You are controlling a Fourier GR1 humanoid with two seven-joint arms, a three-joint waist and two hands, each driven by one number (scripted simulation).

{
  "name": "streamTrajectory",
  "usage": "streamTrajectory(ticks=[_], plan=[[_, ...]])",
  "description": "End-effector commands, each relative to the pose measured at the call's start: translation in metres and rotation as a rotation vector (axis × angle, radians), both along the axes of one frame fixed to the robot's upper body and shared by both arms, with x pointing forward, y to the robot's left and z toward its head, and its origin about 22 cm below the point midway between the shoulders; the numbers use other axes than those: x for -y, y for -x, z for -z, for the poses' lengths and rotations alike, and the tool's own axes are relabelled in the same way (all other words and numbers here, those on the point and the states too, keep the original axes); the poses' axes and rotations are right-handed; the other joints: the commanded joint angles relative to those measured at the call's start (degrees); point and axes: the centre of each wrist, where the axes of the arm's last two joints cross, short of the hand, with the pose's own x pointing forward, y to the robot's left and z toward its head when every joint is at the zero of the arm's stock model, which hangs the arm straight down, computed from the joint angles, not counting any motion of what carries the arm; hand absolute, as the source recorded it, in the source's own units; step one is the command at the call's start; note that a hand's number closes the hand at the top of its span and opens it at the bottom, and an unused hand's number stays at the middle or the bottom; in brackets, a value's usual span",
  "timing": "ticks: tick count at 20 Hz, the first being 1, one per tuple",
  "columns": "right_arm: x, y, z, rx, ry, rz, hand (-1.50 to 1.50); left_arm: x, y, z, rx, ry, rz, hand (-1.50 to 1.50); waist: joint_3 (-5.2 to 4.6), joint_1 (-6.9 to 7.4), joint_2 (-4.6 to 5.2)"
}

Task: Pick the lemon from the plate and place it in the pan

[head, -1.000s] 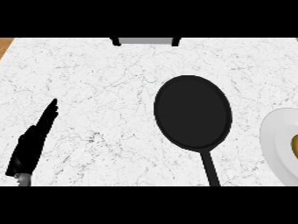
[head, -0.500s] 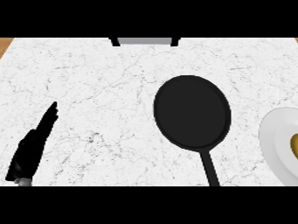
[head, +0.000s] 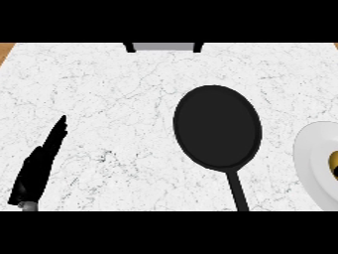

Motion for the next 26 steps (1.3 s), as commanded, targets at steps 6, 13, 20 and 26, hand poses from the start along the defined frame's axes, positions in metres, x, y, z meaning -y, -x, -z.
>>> streamTrajectory(ticks=[6,13,20,26], plan=[[0.005,-0.006,0.008,-0.094,0.022,0.028,-1.50,-0.008,0.013,0.012,-0.002,-0.002,0.009,0.00,0.00,0.16,0.02],[0.010,0.015,0.059,-0.016,0.037,0.047,1.50,-0.001,0.012,0.003,0.010,0.010,-0.005,0.00,0.03,0.14,0.02],[-0.023,-0.003,0.063,0.026,-0.057,0.075,1.50,0.001,0.001,0.003,-0.004,0.000,-0.005,0.00,0.01,0.06,0.02],[0.009,0.014,0.047,0.079,-0.036,-0.062,1.50,-0.017,0.002,0.004,0.011,-0.010,0.000,0.00,0.03,0.13,0.12]])
